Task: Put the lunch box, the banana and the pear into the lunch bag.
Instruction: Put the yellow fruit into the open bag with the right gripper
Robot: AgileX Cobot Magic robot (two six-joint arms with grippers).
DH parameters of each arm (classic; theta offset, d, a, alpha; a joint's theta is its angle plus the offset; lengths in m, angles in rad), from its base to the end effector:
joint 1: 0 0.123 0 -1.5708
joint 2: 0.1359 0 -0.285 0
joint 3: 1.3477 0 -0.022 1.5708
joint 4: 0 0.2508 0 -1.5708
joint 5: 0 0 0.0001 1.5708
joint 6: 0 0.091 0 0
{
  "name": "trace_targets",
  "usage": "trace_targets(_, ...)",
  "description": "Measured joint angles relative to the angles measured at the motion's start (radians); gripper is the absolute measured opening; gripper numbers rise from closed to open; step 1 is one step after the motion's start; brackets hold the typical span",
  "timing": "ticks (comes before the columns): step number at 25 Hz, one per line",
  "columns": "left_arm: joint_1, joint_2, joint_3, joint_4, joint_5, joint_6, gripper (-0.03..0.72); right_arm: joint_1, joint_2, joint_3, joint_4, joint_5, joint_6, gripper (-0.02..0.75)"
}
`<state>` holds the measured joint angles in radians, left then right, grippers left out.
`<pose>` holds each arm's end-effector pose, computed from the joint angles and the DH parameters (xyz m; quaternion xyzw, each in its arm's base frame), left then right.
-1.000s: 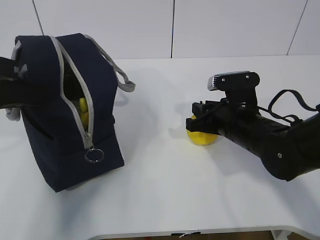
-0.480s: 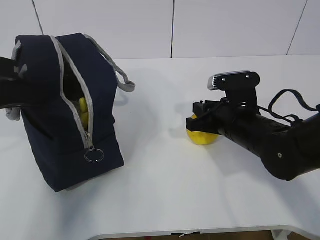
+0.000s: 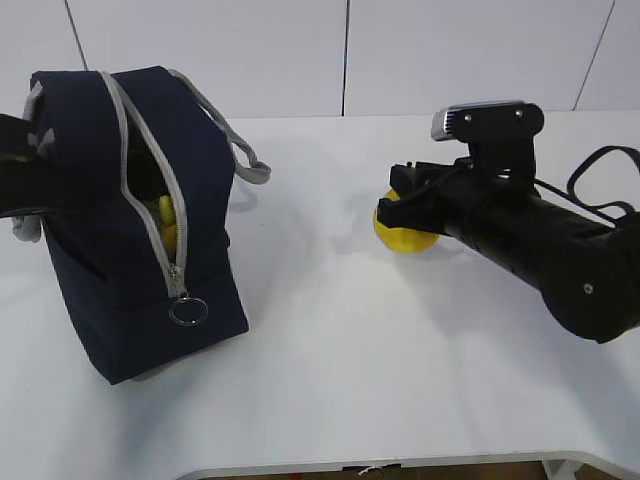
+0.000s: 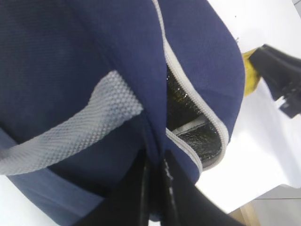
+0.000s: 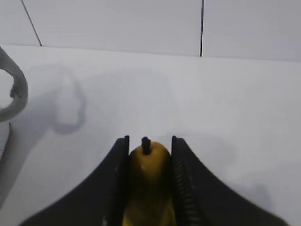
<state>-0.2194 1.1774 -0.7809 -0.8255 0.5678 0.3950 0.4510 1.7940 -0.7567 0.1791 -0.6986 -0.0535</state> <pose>0.2224 -0.0865 0.2882 0.0272 0.8951 -0.2893 0.3381 0.3207 0.1437 0.1753 -0.1099 0.7844 0.1171 0.5991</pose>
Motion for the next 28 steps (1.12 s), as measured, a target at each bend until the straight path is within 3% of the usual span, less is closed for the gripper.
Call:
trace_targets(3, 0.0, 0.0, 0.0, 0.0, 0.0, 0.0, -0.015, 0.0, -0.042, 0.0, -0.033, -0.012, 0.0, 0.221)
trace_targets(9, 0.0, 0.0, 0.0, 0.0, 0.0, 0.0, -0.015, 0.0, -0.119, 0.0, -0.334, -0.204, 0.013, 0.221)
trace_targets(14, 0.0, 0.0, 0.0, 0.0, 0.0, 0.0, -0.015, 0.0, -0.128, -0.049, -0.498, -0.337, 0.184, 0.221)
trace_targets(22, 0.0, 0.0, 0.0, 0.0, 0.0, 0.0, -0.015, 0.023, -0.128, -0.262, -0.816, -0.173, 0.355, 0.221)
trace_targets(28, 0.0, 0.0, 0.0, 0.0, 0.0, 0.0, -0.015, 0.107, -0.06, -0.422, -0.852, -0.021, 0.376, 0.22)
